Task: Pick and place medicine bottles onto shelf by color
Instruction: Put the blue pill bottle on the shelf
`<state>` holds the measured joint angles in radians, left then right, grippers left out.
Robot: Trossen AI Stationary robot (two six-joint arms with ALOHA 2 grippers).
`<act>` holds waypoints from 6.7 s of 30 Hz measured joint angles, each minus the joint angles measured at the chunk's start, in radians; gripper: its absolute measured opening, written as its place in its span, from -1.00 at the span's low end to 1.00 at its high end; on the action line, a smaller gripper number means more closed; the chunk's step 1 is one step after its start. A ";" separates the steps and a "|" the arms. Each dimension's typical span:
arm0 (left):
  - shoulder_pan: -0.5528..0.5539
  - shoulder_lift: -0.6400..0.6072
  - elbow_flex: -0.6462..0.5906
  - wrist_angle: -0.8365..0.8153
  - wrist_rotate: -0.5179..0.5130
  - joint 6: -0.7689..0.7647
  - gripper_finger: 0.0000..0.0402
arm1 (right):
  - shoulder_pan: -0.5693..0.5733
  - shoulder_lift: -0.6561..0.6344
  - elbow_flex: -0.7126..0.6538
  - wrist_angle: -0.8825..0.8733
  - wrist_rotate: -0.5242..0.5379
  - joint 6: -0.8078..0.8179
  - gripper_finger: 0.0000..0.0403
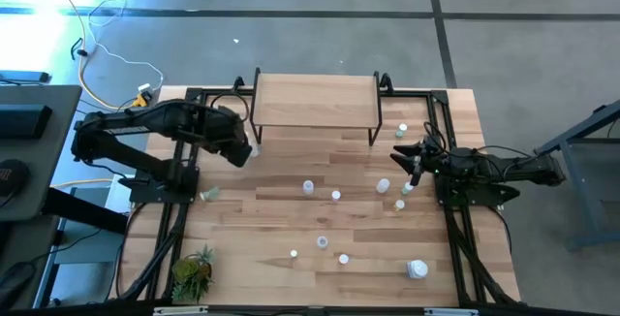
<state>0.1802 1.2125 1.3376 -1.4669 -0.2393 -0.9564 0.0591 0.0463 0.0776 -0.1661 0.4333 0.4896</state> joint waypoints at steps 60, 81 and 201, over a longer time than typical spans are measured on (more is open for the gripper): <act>-0.383 -0.007 -0.225 -0.017 0.207 -0.178 -0.07 | 0.000 0.000 0.000 0.000 -0.004 0.113 -0.12; -0.391 -0.006 -0.634 0.285 0.325 -0.350 -0.15 | 0.000 0.000 0.000 0.006 0.000 0.113 -0.12; -0.285 0.450 0.158 0.417 -0.889 1.653 -0.57 | 0.000 0.798 0.715 0.022 -0.390 0.319 -0.12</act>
<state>-0.1051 1.6627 1.4960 -1.0503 -1.1286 0.6970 0.0589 0.8441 0.7926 -0.1441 0.0429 0.8082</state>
